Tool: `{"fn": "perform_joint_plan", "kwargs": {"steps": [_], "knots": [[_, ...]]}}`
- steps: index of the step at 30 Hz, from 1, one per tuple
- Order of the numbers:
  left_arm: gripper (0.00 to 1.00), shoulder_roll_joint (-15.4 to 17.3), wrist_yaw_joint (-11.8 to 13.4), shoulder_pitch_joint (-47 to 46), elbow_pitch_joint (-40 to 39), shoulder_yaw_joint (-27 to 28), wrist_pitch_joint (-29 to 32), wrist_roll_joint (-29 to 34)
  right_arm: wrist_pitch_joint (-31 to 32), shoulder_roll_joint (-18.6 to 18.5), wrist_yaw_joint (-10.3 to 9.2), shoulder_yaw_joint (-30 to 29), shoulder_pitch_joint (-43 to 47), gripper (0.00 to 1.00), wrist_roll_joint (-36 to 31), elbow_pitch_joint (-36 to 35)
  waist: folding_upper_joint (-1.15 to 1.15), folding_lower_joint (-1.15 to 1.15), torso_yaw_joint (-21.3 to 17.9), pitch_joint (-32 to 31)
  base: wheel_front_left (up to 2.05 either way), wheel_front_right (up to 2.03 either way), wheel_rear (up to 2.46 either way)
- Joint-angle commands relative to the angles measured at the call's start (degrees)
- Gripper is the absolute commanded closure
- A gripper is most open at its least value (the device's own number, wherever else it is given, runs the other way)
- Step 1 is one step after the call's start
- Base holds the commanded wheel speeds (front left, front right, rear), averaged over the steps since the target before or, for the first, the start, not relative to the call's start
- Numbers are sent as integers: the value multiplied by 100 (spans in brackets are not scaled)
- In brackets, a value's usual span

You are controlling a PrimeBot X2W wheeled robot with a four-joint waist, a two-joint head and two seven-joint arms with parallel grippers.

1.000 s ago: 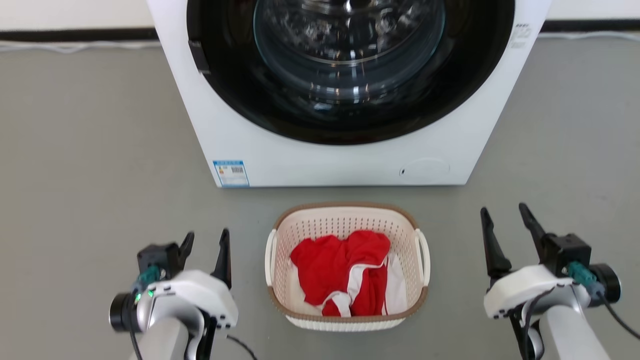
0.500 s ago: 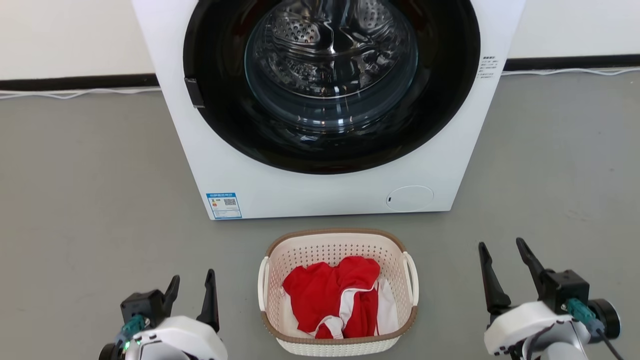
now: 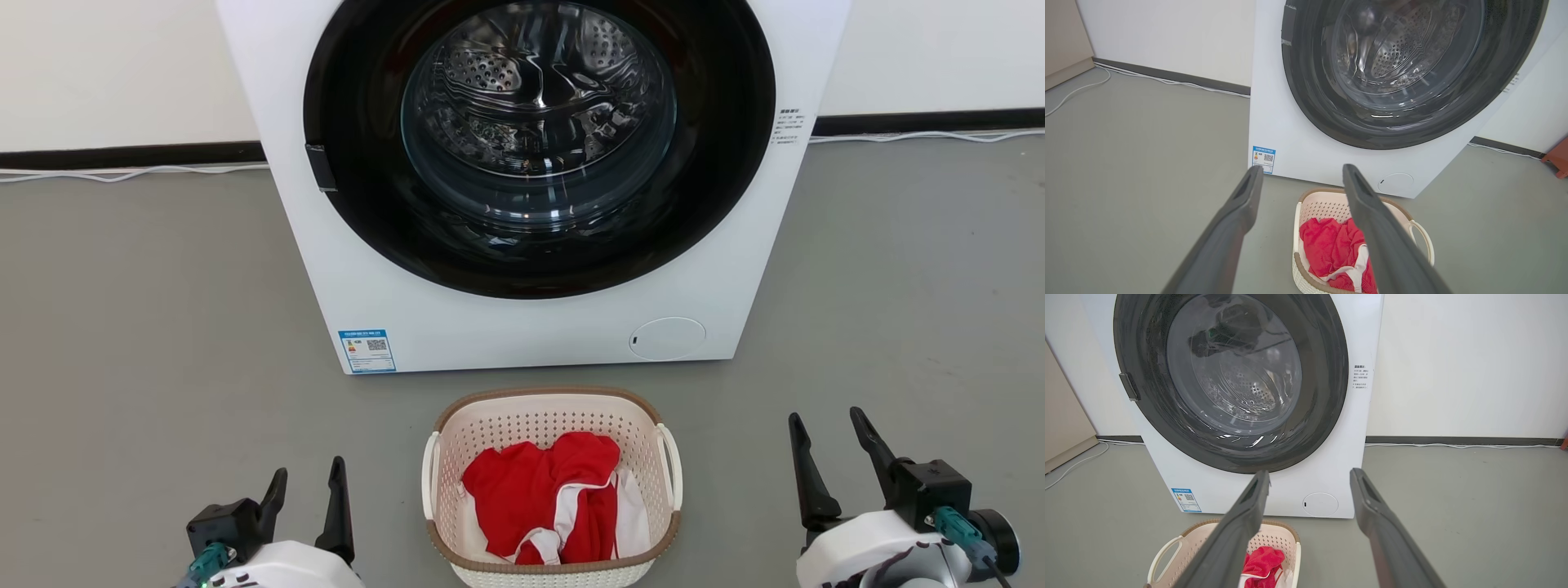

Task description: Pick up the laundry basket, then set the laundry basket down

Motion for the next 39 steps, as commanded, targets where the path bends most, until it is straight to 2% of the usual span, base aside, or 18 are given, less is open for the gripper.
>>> {"fn": "perform_joint_plan", "kwargs": {"steps": [1, 3, 4, 10, 15, 20, 39], "knots": [[0, 48, 23, -111, -175, 209, -35, 30, -60, -8, 35, 118, -79, 0, 24, -158, 0, 0, 10, -6, 0, 0, 0], [0, 38, 18, -88, -231, 247, -35, 13, -60, -8, 35, 117, -82, 0, 25, -162, 0, 0, 16, -19, 0, 0, 0], [100, -11, 1, 29, -91, 75, 0, -4, -1, 1, 0, -19, -1, 100, 1, -5, 0, 0, 15, -21, 0, 0, 0], [100, -50, -18, 128, 133, 108, 59, -142, 99, 38, -6, -64, 89, 100, 153, 242, 0, 1, 17, -20, 0, 0, 0], [100, -52, -47, 120, 84, 147, 132, -373, 186, 36, -4, -76, 81, 100, 457, 204, 0, 13, 17, -25, 0, 0, 0], [100, -54, -84, 116, 21, 182, 208, -660, 246, 34, -3, -49, 98, 100, 838, 130, 0, 1, 18, -8, 0, 0, 0], [100, -63, -223, 66, -201, 337, 519, -1749, 529, 27, 4, -18, 94, 100, 2255, -101, 0, 0, 25, 26, 0, 0, 0]]}}
